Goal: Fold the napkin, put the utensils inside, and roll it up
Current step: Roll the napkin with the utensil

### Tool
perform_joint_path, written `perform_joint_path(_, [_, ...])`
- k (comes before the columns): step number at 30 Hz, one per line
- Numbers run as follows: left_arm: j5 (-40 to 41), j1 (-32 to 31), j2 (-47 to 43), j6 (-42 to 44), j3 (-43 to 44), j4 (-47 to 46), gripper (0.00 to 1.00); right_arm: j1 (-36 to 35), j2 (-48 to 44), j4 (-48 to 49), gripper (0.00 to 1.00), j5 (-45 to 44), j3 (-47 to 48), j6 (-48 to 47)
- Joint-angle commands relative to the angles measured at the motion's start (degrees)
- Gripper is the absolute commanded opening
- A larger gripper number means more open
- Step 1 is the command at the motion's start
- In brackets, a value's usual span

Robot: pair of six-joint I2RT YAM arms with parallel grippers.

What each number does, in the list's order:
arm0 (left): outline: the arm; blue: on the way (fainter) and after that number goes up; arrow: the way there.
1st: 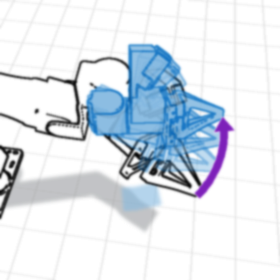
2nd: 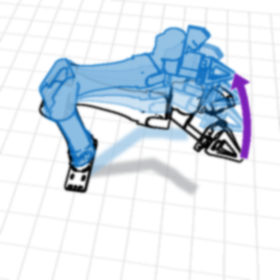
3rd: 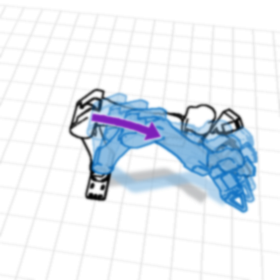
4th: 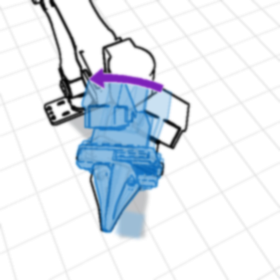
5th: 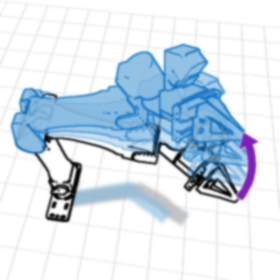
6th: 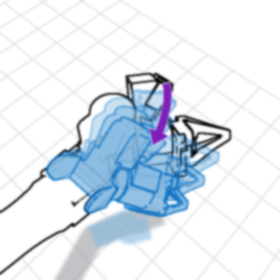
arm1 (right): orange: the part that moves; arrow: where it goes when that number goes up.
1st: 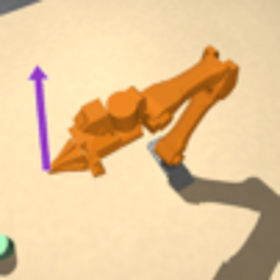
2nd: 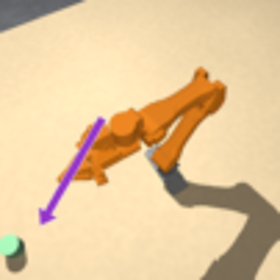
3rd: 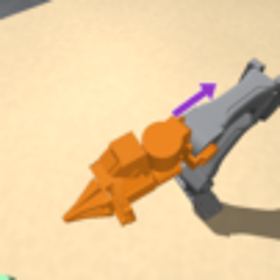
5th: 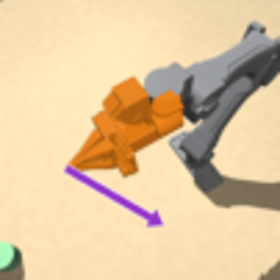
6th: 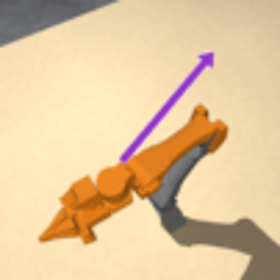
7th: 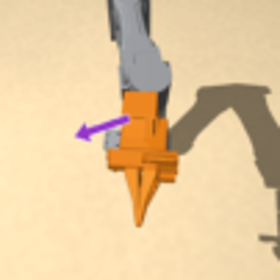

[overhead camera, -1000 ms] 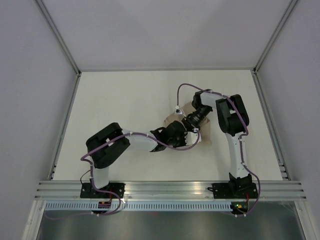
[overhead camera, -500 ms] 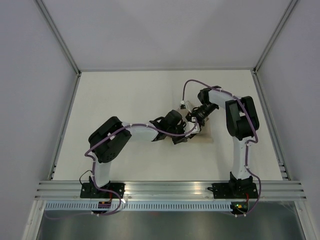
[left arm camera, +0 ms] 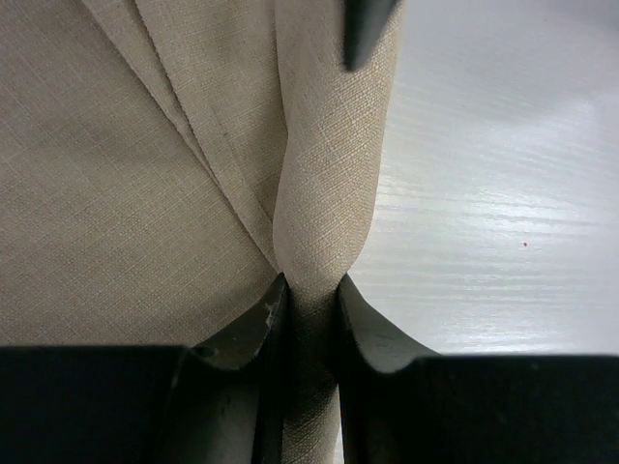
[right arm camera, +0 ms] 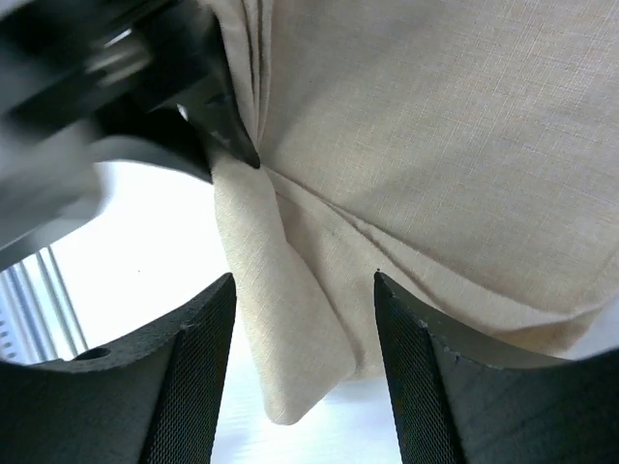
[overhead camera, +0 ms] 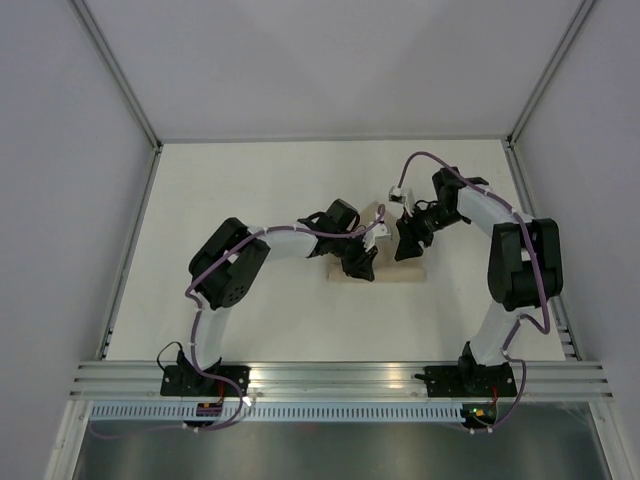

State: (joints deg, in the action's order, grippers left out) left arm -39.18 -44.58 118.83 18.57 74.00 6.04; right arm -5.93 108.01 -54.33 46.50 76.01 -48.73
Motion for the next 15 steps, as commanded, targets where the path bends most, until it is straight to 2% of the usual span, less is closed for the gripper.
perform_joint_path(1, [-5.03, 1.42, 4.92, -3.89, 0.53, 11.53, 0.02, -0.22, -9.01, 10.00, 0.65, -0.26, -6.20, -0.49])
perform_joint_path(6, [-7.66, 2.48, 8.26, -4.68, 6.06, 18.20, 0.02, -1.27, -22.63, 23.71, 0.68, -5.97, -21.23, 0.39])
perform_joint_path(9, [-8.81, 2.74, 10.37, -5.73, 8.88, 20.32, 0.02, -4.69, -29.23, 33.21, 0.70, -12.82, -29.14, 1.62])
perform_joint_path(10, [-8.81, 2.74, 10.72, -6.26, 9.32, 21.11, 0.02, -6.01, -30.39, 36.71, 0.71, -14.75, -30.73, 1.79])
perform_joint_path(15, [-8.81, 2.74, 12.48, -8.19, 11.43, 22.69, 0.02, -15.15, -31.81, 41.66, 0.71, -23.29, -35.84, 2.15])
